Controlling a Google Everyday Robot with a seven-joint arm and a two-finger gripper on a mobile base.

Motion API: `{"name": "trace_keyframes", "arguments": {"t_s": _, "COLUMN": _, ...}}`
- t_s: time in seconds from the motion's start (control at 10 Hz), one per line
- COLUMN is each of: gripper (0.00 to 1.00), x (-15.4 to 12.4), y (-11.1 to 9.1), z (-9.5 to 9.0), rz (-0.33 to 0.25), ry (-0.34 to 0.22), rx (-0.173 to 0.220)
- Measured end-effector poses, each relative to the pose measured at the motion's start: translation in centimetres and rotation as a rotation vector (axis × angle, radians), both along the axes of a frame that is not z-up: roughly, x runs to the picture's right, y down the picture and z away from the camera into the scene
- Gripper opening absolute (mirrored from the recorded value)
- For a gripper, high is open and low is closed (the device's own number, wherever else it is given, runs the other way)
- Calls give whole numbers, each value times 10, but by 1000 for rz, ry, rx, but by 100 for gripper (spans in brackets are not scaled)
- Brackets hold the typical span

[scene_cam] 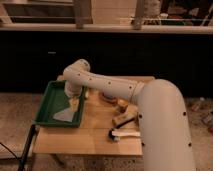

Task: Place towel in table surface

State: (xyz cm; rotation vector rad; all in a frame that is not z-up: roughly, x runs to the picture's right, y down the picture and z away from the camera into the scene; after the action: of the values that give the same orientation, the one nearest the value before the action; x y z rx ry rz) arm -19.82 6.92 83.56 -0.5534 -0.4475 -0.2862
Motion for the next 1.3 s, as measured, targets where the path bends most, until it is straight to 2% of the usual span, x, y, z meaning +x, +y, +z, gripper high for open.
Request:
{"name": "trace_keyframes", "arguments": {"t_s": 0.8, "gripper": 80, "x": -13, "y": 20, "z": 29, "rz": -37, "ry": -33, "rx": -66}}
{"name": "trace_keyframes", "arguments": {"t_s": 1.3, "gripper": 80, "x": -19, "y": 31, "z": 41, "rz": -13, "ry": -77, "rx": -79}}
